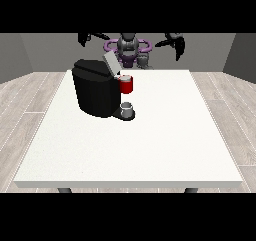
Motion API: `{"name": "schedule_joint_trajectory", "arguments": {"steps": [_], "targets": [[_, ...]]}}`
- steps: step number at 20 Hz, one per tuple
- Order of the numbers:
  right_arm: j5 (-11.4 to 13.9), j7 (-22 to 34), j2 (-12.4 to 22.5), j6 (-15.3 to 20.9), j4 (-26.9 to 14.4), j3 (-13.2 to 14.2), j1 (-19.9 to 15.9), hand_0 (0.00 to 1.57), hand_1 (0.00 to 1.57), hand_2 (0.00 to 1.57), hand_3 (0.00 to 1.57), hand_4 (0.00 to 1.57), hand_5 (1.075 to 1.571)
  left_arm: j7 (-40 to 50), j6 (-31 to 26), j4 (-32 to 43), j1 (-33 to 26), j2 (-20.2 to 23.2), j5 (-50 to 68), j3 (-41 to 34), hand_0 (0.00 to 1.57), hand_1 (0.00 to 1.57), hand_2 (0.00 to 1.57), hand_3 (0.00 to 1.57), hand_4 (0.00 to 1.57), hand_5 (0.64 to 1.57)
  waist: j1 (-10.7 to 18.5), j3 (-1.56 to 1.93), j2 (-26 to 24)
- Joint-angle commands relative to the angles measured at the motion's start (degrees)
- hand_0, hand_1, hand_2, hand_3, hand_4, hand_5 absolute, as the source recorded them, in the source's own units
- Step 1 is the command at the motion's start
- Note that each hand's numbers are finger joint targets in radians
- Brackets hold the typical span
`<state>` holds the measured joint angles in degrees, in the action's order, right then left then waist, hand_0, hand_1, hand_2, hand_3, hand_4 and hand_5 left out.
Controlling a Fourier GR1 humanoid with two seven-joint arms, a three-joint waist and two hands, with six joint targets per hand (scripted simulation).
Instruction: Insert the coffee pod into the coffee machine and close the lid
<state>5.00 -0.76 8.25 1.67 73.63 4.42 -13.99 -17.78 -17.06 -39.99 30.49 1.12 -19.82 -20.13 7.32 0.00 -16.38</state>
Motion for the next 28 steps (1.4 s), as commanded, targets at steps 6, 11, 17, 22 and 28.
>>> {"name": "schedule_joint_trajectory", "arguments": {"steps": [6,11,17,22,28], "targets": [[-3.75,4.74,3.36,-0.58,-4.30,5.93,-8.58,0.00,0.00,0.00,0.00,0.11,1.571,0.52,-2.20,-11.29,-7.15,-1.06,5.06,6.51,0.00,0.00,0.00,0.00,0.39,1.571,4.90,0.02,5.20],[-9.14,6.73,3.28,-3.61,-8.27,8.65,-12.50,0.00,0.00,0.00,0.00,0.19,1.571,7.69,1.77,-17.39,-5.99,-1.08,9.60,11.40,0.00,0.00,0.00,0.00,0.36,1.571,4.46,0.03,6.52],[-8.73,8.54,1.12,-1.22,-9.34,6.86,-14.88,0.00,0.00,0.00,0.00,0.15,1.571,12.03,1.30,-27.22,-11.21,-1.11,10.31,11.30,0.00,0.00,0.00,0.00,0.28,1.571,3.42,0.01,9.20],[-7.33,3.01,1.31,-1.45,-13.41,6.29,-16.99,0.00,0.00,0.00,0.00,0.00,1.571,11.67,0.05,-33.06,-10.79,0.97,12.40,11.77,0.00,0.00,0.00,0.00,0.35,1.571,4.42,0.02,14.37],[-7.69,5.08,2.20,-4.69,-14.03,4.24,-21.00,0.00,0.00,0.00,0.00,0.00,1.571,9.58,0.18,-36.19,-15.48,3.49,13.33,11.32,0.00,0.00,0.00,0.00,0.37,1.571,1.84,0.01,16.31]]}}
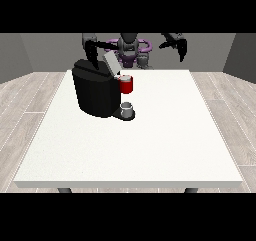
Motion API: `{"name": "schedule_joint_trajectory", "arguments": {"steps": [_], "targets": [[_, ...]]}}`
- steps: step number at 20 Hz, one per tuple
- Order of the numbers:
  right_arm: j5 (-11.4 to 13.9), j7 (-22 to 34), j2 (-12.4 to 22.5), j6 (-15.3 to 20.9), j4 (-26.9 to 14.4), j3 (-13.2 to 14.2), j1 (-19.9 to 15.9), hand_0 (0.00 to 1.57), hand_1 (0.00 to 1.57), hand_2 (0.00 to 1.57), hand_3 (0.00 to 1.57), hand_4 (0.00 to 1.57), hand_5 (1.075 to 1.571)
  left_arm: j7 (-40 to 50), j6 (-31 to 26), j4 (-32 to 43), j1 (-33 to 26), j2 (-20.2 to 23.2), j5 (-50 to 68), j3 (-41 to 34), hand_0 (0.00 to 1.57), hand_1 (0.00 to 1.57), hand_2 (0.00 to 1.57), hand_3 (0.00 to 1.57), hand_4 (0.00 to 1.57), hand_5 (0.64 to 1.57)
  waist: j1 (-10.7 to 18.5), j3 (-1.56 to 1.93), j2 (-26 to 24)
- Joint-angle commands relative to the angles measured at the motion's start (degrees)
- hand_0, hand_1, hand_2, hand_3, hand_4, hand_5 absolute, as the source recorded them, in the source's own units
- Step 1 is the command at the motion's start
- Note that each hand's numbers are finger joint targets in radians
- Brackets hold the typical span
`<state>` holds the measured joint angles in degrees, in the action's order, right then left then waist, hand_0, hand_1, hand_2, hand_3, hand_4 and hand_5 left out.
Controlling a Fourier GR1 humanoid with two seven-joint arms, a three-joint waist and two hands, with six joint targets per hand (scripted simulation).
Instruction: Insert the coffee pod into the coffee machine and close the lid
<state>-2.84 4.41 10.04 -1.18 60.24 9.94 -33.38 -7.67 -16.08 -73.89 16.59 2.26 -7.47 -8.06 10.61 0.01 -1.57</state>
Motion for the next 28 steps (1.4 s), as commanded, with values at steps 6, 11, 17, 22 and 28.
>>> {"name": "schedule_joint_trajectory", "arguments": {"steps": [6,11,17,22,28], "targets": [[0.94,0.24,0.58,-0.94,-3.30,-1.46,-5.58,0.00,0.00,0.00,0.00,0.07,1.571,3.13,1.64,-7.57,-4.23,0.77,1.32,0.87,0.00,0.00,0.00,0.00,0.31,1.571,-0.38,0.00,2.25],[1.72,-2.13,0.57,-0.35,-5.16,-1.46,-8.15,0.00,0.00,0.00,0.00,0.20,1.571,2.12,2.42,-9.50,-5.03,0.91,0.28,2.19,0.00,0.00,0.00,0.00,0.35,1.571,0.48,0.00,4.43],[4.54,-1.91,0.09,0.22,-4.10,-4.37,-12.83,0.00,0.00,0.00,0.00,0.12,1.571,1.74,3.18,-7.10,-1.42,2.73,1.00,0.00,0.00,0.00,0.00,0.00,0.36,1.571,-0.29,-0.01,7.61],[5.75,0.62,-1.24,0.83,-3.58,-6.06,-13.96,0.00,0.00,0.00,0.00,0.00,1.571,3.75,0.28,-7.92,-3.76,3.61,2.47,0.59,0.00,0.00,0.00,0.00,0.41,1.571,1.51,-0.01,4.42],[8.41,3.32,-2.20,1.98,-1.70,-8.86,-18.11,0.00,0.00,0.00,0.00,0.00,1.571,2.81,2.26,-6.83,-1.65,2.85,0.02,1.98,0.00,0.00,0.00,0.00,0.38,1.571,3.60,-0.04,6.49]]}}
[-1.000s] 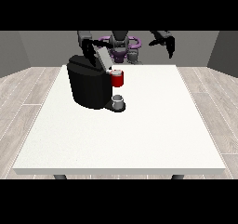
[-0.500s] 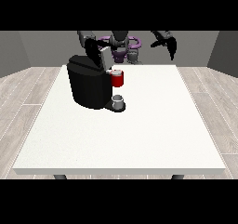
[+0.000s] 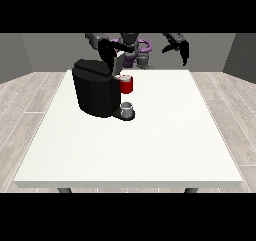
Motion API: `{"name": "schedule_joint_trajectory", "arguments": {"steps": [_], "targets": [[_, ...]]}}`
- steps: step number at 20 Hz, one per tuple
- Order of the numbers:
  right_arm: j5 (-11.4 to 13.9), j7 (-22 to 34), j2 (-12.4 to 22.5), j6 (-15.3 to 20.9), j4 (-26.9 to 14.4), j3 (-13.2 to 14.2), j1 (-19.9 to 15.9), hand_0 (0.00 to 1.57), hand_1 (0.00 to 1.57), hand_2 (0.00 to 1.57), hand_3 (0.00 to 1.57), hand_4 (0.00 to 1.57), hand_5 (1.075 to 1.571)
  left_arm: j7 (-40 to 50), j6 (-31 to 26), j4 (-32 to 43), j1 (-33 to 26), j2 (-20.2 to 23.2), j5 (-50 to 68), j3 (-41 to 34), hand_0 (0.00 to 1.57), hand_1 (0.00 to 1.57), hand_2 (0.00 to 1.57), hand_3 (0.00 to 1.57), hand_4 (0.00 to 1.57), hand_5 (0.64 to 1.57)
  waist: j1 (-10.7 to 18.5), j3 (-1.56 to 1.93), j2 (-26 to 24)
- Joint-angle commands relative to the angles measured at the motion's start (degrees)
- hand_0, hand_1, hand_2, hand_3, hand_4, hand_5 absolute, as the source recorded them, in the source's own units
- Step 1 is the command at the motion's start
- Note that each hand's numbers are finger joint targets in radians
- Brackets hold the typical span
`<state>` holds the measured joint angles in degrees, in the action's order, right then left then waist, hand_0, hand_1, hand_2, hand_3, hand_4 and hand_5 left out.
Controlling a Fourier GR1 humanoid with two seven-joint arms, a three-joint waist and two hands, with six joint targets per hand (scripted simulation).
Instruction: Insert the coffee pod into the coffee machine and close the lid
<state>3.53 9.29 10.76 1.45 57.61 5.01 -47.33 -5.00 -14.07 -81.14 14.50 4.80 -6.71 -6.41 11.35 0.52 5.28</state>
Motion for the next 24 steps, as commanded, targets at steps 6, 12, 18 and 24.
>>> {"name": "schedule_joint_trajectory", "arguments": {"steps": [6,12,18,24], "targets": [[4.58,0.99,-0.47,0.80,4.33,-4.86,-5.90,0.00,0.00,0.00,0.00,0.22,1.571,-0.22,-0.11,0.00,1.41,-1.29,-0.41,1.87,0.00,0.00,0.00,0.00,0.40,1.571,6.08,-0.53,0.97],[3.85,6.15,0.41,2.35,9.11,-4.28,-7.74,0.00,0.00,0.00,0.00,0.10,1.571,-0.35,-1.62,-0.34,6.02,0.51,0.57,1.09,0.00,0.00,0.00,0.00,0.40,1.571,9.54,-0.51,4.30],[6.51,6.82,3.11,1.02,4.18,-4.50,-16.77,0.00,0.00,0.00,0.00,0.05,1.571,0.22,-1.95,-1.32,8.45,-0.62,1.07,2.36,0.00,0.00,0.00,0.00,0.43,1.571,11.71,-0.54,7.36],[7.66,3.80,3.11,0.96,0.55,-3.82,-23.62,0.00,0.00,0.00,0.00,0.00,1.571,-2.18,-2.72,-0.10,9.98,1.70,2.05,0.14,0.00,0.00,0.00,0.00,0.43,1.571,13.01,-0.55,11.59]]}}
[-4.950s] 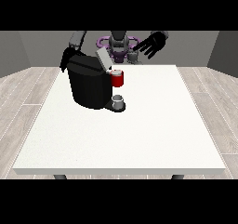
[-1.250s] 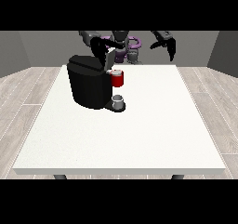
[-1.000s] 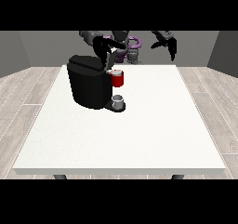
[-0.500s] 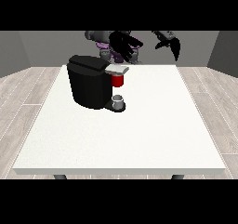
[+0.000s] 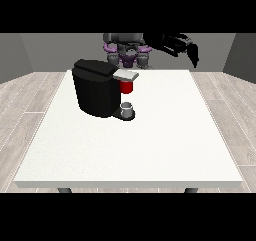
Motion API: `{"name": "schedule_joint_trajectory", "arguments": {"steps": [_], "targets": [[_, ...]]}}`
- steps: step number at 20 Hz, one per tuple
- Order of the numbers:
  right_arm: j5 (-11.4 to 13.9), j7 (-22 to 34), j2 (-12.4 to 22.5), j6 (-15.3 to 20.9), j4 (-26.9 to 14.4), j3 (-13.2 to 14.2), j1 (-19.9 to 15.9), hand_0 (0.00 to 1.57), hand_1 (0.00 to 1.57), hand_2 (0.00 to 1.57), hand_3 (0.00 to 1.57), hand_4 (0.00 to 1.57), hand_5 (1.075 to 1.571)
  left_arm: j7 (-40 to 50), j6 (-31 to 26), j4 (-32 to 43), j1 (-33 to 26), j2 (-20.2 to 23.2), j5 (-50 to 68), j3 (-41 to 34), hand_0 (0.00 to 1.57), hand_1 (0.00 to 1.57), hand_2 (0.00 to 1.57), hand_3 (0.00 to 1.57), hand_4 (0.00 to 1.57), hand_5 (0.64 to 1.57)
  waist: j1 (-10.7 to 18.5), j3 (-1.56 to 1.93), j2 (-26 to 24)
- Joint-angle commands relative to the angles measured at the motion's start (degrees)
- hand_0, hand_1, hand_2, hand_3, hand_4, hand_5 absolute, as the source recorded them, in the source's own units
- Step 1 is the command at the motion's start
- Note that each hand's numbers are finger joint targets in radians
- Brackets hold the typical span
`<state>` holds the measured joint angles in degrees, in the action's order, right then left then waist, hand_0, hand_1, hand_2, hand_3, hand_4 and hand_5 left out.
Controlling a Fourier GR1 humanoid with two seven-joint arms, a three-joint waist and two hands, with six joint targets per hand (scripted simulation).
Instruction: Insert the coffee pod into the coffee machine and close the lid
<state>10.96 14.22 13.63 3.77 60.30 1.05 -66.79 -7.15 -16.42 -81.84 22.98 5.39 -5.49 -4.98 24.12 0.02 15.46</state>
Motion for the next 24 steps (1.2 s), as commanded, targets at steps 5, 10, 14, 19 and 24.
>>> {"name": "schedule_joint_trajectory", "arguments": {"steps": [5,10,14,19,24], "targets": [[0.86,-4.32,-0.49,0.50,-5.63,1.36,-4.13,0.00,0.00,0.00,0.00,0.00,1.571,0.97,-3.87,0.06,1.40,3.38,4.69,-3.49,0.00,0.00,0.00,0.00,0.25,1.571,1.49,-0.05,2.53],[0.26,-5.75,-2.90,2.04,-9.60,2.72,-6.31,0.00,0.00,0.00,0.00,0.00,1.571,-0.84,-2.78,-1.62,0.96,1.34,2.96,-0.67,0.00,0.00,0.00,0.00,0.31,1.571,2.78,-0.04,4.22],[-0.82,-7.74,-0.35,-0.34,-12.32,4.72,-9.48,0.00,0.00,0.00,0.00,0.10,1.571,1.36,-1.66,-2.86,1.51,0.26,2.43,0.41,0.00,0.00,0.00,0.00,0.30,1.571,2.37,-0.03,5.11],[-1.01,-9.74,-5.23,0.17,-13.20,3.27,-7.71,0.00,0.00,0.00,0.00,0.00,1.571,0.77,-1.38,-2.85,-1.11,-0.48,1.23,1.88,0.00,0.00,0.00,0.00,0.32,1.571,0.50,-0.03,2.04],[-1.58,-14.85,-11.24,-0.97,-10.07,0.24,-4.10,0.00,0.00,0.00,0.00,0.17,1.571,1.52,0.18,0.14,-2.15,-0.30,2.11,-0.72,0.00,0.00,0.00,0.00,0.27,1.571,-5.14,-0.03,-2.21]]}}
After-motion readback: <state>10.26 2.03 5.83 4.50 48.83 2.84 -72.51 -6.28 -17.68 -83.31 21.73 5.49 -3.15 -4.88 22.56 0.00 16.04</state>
